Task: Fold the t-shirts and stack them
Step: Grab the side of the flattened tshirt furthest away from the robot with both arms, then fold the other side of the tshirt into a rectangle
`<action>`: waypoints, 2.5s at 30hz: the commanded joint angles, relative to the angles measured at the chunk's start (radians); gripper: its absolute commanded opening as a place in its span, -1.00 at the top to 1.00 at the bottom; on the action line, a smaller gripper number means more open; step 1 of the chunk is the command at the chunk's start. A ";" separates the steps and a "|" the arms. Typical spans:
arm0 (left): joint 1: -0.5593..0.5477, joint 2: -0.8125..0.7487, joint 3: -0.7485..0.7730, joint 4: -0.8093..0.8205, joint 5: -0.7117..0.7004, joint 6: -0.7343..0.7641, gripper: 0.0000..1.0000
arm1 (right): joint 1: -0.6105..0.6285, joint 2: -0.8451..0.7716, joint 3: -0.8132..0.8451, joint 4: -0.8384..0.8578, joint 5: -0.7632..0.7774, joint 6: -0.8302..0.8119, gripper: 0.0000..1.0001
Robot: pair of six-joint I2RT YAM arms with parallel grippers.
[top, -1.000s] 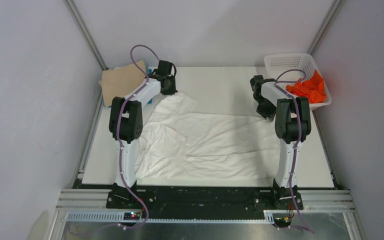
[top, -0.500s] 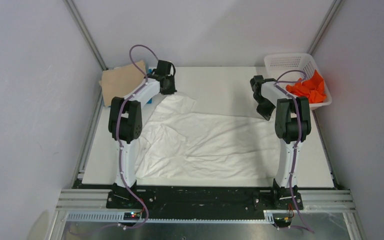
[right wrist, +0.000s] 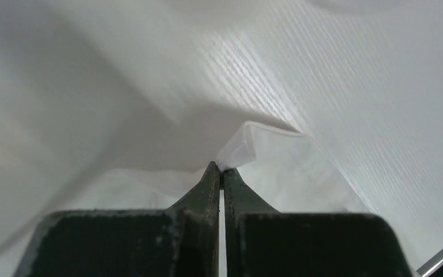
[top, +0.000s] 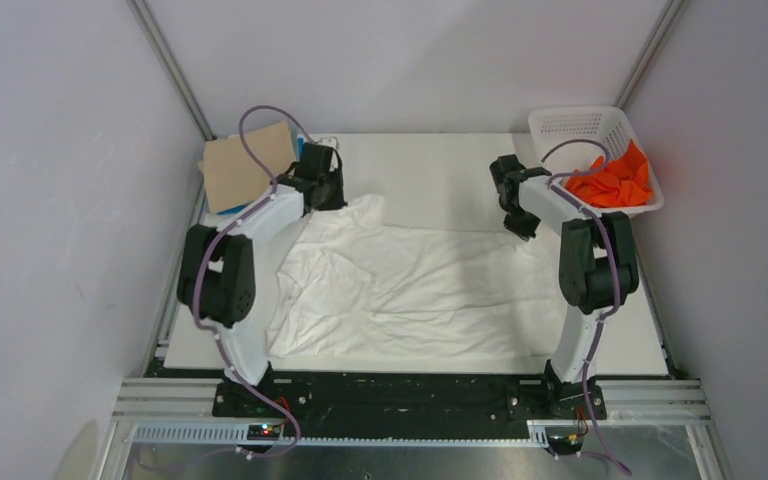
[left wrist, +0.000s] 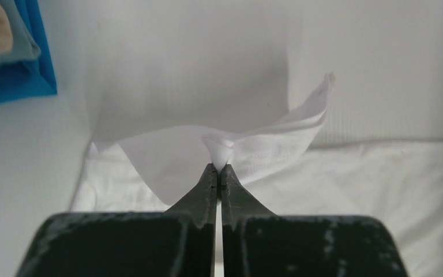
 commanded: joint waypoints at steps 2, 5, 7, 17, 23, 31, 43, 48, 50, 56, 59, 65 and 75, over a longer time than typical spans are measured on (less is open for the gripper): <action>-0.061 -0.239 -0.189 0.103 -0.067 -0.019 1.00 | 0.036 -0.130 -0.095 0.018 0.025 0.021 1.00; -0.088 -0.359 -0.335 0.133 -0.108 -0.071 1.00 | 0.060 -0.206 -0.155 0.017 0.033 0.018 1.00; -0.113 -0.455 -0.418 0.133 -0.162 -0.100 1.00 | 0.071 -0.249 -0.186 0.014 0.041 0.009 1.00; -0.202 -0.991 -0.782 0.117 -0.208 -0.265 1.00 | 0.074 -0.461 -0.352 0.062 0.030 -0.069 1.00; -0.212 -1.207 -0.851 -0.022 -0.200 -0.332 1.00 | 0.079 -0.545 -0.414 0.111 -0.006 -0.127 1.00; -0.225 -1.359 -0.850 -0.194 -0.232 -0.414 1.00 | 0.083 -0.611 -0.444 0.105 -0.009 -0.147 1.00; -0.238 -1.507 -0.956 -0.342 -0.139 -0.601 1.00 | 0.083 -0.623 -0.505 0.109 -0.024 -0.149 1.00; -0.267 -1.591 -1.001 -0.495 -0.107 -0.712 0.87 | 0.083 -0.605 -0.537 0.066 0.059 -0.103 0.84; -0.293 -1.619 -1.003 -0.534 -0.100 -0.764 0.72 | 0.083 -0.606 -0.552 0.056 0.067 -0.092 0.64; -0.331 -1.632 -0.851 -0.645 -0.127 -0.726 -0.74 | 0.083 -0.671 -0.557 -0.108 0.165 0.059 -0.34; -0.332 -1.595 -0.767 -0.657 -0.187 -0.681 -0.98 | 0.080 -0.729 -0.556 -0.199 0.235 0.131 -0.68; -0.332 -1.374 -0.701 -0.553 -0.266 -0.628 -0.99 | 0.080 -0.852 -0.592 0.069 -0.016 -0.097 -0.99; -0.388 -1.046 -0.877 -0.101 0.011 -0.621 -0.99 | 0.096 -0.729 -0.733 0.576 -0.712 -0.222 -0.99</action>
